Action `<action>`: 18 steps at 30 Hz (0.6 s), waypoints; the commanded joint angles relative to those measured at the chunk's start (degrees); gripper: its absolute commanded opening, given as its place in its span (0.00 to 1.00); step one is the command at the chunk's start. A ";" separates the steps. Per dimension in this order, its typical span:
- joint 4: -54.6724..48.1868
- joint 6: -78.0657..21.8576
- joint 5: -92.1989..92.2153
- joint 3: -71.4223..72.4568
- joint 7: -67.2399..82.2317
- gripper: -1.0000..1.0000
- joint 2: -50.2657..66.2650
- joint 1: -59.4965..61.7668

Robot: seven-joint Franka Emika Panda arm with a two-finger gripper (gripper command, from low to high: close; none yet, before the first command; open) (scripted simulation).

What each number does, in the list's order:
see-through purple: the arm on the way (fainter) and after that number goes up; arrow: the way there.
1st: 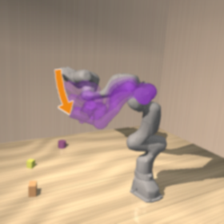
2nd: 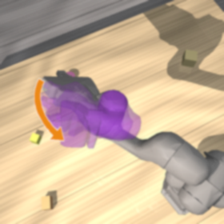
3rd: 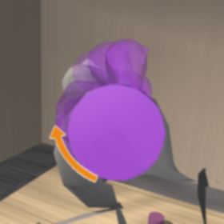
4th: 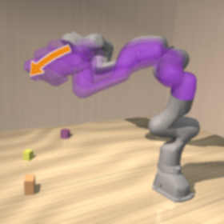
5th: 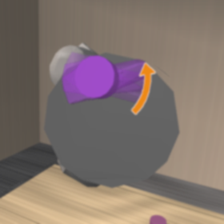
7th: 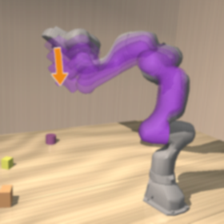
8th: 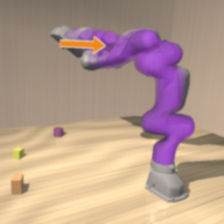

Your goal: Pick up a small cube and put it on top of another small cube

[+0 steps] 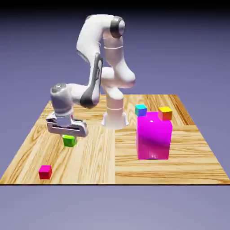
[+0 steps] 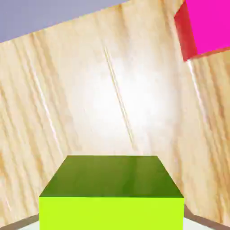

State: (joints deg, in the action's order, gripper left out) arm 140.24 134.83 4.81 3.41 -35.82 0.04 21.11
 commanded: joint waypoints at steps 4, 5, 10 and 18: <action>-0.75 -8.03 2.82 6.52 -7.24 0.00 -7.70 -8.15; -0.93 -10.04 3.57 8.24 -9.02 0.00 -9.62 -10.22; -1.87 -20.09 7.32 16.87 -17.93 0.00 -19.24 -20.61; 0.88 -23.71 11.01 25.33 -25.58 0.00 -26.01 -29.69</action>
State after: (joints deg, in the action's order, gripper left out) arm 141.12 111.14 15.99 28.74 -61.33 -25.97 -8.58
